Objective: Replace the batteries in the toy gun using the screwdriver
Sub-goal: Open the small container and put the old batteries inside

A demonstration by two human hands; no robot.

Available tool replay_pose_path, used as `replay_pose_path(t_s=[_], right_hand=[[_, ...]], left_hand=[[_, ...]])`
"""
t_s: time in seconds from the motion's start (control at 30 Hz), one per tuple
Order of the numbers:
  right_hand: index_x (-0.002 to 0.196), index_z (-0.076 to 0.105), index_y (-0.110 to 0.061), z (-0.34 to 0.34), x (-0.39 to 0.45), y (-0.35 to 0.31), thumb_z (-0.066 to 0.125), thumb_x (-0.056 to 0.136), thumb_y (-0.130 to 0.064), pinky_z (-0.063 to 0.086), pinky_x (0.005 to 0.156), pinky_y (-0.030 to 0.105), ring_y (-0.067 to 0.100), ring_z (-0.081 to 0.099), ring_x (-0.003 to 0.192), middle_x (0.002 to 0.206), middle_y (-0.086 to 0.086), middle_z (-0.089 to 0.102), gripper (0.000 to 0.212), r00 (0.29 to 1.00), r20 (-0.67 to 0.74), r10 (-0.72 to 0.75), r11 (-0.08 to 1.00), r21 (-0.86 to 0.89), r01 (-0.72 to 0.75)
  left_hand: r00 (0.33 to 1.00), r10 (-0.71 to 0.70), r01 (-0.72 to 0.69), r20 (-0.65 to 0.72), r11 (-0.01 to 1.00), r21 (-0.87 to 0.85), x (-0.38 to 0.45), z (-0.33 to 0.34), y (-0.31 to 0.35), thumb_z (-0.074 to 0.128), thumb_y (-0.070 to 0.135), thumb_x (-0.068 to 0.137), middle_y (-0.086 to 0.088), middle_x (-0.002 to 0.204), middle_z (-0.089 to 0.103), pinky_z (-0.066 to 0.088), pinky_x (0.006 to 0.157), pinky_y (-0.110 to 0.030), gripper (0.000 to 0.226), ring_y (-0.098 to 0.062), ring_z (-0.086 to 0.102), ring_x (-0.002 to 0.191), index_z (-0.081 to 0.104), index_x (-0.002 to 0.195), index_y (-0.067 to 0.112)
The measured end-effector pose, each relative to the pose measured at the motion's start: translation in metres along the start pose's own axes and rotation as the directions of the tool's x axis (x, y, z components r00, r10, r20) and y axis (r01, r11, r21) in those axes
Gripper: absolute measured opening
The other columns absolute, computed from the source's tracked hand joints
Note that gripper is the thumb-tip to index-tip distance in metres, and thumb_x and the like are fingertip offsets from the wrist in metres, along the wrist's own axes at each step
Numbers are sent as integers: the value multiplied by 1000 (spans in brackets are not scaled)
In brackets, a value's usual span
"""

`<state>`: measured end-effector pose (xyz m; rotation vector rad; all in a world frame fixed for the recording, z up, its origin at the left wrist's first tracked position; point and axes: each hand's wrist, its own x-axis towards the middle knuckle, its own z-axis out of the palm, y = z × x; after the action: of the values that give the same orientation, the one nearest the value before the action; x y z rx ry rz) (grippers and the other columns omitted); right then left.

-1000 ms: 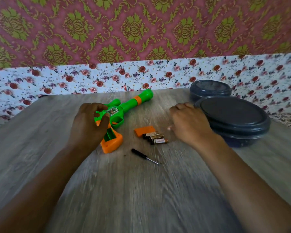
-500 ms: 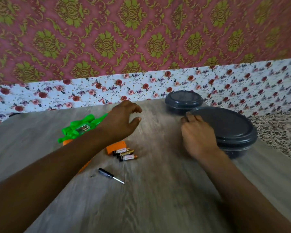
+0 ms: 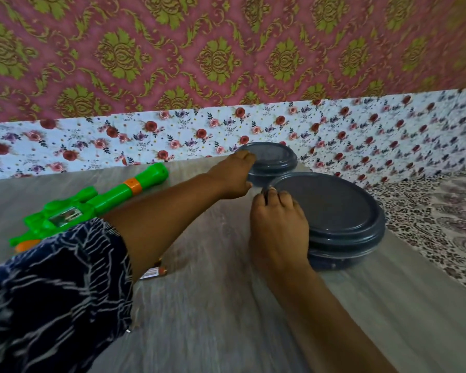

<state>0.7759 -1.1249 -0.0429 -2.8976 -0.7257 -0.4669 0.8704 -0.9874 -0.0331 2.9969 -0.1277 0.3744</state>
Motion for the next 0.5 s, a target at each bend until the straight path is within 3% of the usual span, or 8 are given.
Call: replay_pose_path(t_s=[0.17, 0.5], right_hand=[[135, 38, 0, 1, 0, 1, 49, 90, -12, 28, 110, 40, 34, 35, 131, 142, 20, 40, 48, 1000, 20, -6, 1000, 11, 6], [131, 41, -1, -4, -2, 2, 50, 86, -7, 27, 109, 40, 34, 32, 132, 142, 19, 39, 46, 999, 44, 11, 999, 42, -13]], left_hand=[[995, -20, 15, 94, 999, 45, 21, 12, -7, 63, 25, 87, -12, 156, 23, 28, 115, -39, 75, -29, 25, 142, 22, 149, 11], [993, -35, 9, 112, 974, 226, -18, -1, -13, 55, 35, 91, -11, 152, 26, 13, 117, -53, 67, -29, 18, 143, 24, 147, 16]])
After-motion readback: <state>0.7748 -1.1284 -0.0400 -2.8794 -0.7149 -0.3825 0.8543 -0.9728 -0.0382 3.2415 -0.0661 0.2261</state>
